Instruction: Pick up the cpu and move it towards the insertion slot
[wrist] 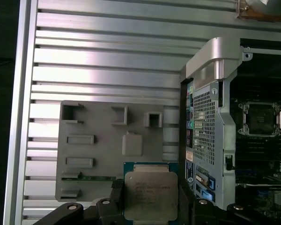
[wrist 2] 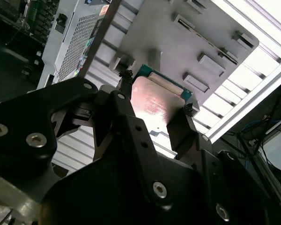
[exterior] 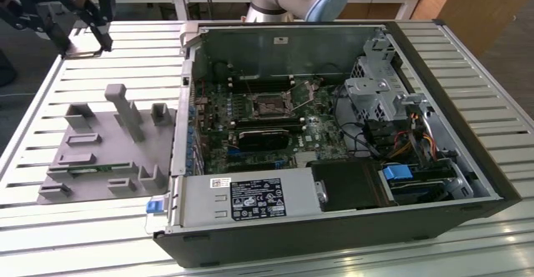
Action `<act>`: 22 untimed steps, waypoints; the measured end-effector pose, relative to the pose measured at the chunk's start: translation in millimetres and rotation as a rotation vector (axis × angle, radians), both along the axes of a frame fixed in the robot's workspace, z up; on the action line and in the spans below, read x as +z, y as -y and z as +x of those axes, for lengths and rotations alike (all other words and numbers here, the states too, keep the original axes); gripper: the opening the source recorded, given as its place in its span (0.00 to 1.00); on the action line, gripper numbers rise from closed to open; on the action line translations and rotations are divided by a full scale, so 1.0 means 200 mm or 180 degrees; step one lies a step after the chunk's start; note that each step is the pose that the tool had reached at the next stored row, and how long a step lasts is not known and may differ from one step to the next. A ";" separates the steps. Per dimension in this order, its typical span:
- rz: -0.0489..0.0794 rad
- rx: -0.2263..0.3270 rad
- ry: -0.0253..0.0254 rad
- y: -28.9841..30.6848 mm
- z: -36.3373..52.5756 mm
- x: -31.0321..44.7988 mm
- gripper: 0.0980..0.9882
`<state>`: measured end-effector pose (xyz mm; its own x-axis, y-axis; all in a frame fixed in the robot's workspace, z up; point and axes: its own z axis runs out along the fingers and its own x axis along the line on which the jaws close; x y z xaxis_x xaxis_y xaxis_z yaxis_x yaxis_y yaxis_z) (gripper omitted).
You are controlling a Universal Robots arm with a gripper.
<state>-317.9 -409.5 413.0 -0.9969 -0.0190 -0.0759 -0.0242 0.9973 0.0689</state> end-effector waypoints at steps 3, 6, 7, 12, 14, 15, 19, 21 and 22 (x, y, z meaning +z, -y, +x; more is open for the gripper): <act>0.0000 0.0000 -0.0003 0.000 0.039 0.000 0.50; 0.0000 0.0000 -0.0007 0.000 0.079 0.000 0.50; 0.0000 0.0000 -0.0008 0.000 0.092 0.000 0.50; 0.0000 0.0000 -0.0014 0.000 0.160 0.000 0.50; 0.0000 0.0000 -0.0016 0.000 0.187 0.000 0.50; 0.0000 0.0000 -0.0018 0.000 0.201 0.000 0.50; 0.0000 0.0000 -0.0023 0.000 0.258 0.000 0.50; 0.0000 0.0000 -0.0026 0.000 0.288 0.000 0.50; 0.0000 0.0000 -0.0027 0.000 0.304 0.000 0.50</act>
<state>-257.2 -409.5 413.1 -0.9975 -0.0190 -0.0673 -0.0237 0.9973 0.0691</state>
